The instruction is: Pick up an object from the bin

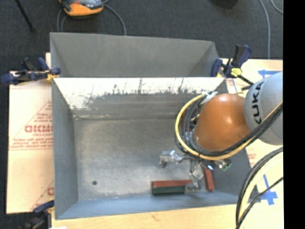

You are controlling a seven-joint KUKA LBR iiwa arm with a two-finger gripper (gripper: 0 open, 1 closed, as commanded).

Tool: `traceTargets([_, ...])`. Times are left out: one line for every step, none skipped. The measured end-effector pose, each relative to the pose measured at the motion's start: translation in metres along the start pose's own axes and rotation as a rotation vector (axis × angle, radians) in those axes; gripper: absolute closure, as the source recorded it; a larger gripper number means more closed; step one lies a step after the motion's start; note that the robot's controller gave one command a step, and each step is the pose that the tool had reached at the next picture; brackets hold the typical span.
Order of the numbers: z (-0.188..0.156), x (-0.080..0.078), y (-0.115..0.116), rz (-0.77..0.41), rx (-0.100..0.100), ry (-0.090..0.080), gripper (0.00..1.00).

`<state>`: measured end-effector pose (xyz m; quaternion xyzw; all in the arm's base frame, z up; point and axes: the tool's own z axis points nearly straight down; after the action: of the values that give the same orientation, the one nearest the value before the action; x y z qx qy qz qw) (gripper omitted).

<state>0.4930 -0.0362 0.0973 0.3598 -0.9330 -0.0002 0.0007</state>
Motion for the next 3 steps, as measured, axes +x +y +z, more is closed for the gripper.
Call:
traceTargets([-0.008,0.01,0.006,-0.159,-0.001,0.002,0.0])
traceTargets([-0.006,0.014,0.001,-0.078,-0.002,0.001,0.0])
traceTargets([0.024,0.009,0.015,0.09,0.008,-0.01,1.0])
